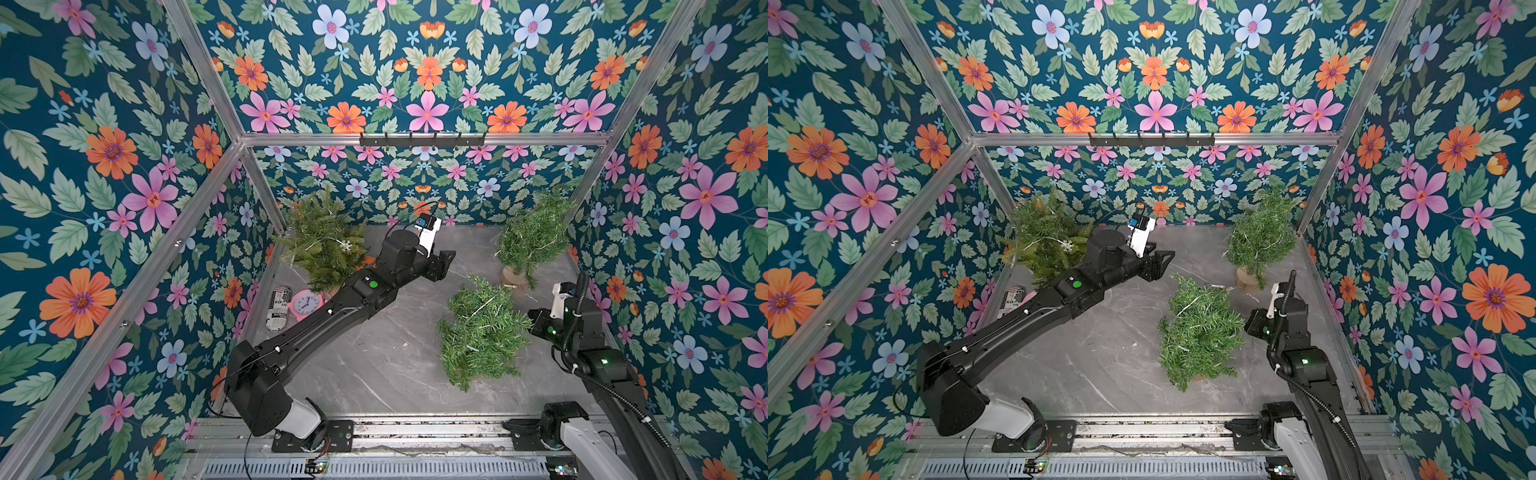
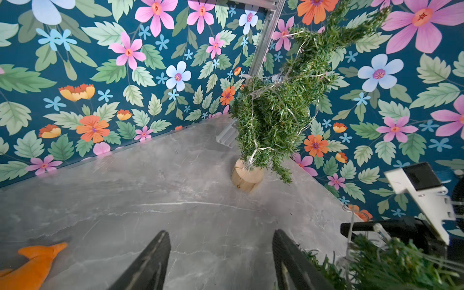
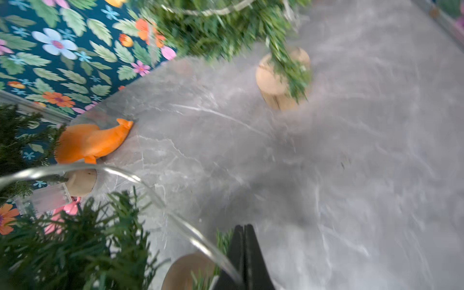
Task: Wrap string light around the christmas tree
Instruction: Wrap the light string around the Christmas tree.
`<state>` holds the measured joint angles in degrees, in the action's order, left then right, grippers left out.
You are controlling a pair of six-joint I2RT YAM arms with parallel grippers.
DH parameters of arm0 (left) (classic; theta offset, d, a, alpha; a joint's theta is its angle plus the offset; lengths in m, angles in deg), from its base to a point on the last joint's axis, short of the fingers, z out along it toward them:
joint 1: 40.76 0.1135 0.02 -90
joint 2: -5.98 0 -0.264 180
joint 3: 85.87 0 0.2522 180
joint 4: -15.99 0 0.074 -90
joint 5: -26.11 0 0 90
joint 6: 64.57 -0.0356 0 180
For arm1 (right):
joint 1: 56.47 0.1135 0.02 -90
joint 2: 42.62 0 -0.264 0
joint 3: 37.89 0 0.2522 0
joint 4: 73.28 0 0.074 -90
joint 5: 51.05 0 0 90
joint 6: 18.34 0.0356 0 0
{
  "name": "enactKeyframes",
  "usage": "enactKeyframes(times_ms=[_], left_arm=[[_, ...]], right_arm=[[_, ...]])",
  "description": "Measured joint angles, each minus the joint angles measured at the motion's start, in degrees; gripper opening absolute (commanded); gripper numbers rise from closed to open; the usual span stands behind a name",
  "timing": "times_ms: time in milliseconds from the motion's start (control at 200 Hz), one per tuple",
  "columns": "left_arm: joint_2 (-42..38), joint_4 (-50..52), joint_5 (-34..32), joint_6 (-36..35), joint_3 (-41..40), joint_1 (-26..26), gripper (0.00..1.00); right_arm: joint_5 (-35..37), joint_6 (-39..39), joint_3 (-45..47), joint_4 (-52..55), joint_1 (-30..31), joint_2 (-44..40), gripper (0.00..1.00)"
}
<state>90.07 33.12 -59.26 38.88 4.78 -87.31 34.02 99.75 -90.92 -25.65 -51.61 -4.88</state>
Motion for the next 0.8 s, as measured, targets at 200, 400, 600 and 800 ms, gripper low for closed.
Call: enactKeyframes(times_ms=[200,400,600,800], left_arm=[[-3.7,-0.7,-0.7,1.4,-3.9,0.0,0.67],[-8.5,-1.4,-0.8,3.3,-9.0,0.0,0.66],[-12.5,-1.7,-0.2,5.0,-14.1,0.0,0.64],[-17.7,-2.1,-0.2,6.6,-21.2,0.0,0.62]], right_arm=[[-1.1,4.3,-1.2,9.6,0.0,-7.2,0.0],[-5.8,6.2,-6.1,17.1,0.0,-11.8,0.0],[-13.0,5.9,-12.2,24.5,0.0,-11.0,0.0],[-19.0,4.3,-17.3,30.0,0.0,-11.0,0.0]])
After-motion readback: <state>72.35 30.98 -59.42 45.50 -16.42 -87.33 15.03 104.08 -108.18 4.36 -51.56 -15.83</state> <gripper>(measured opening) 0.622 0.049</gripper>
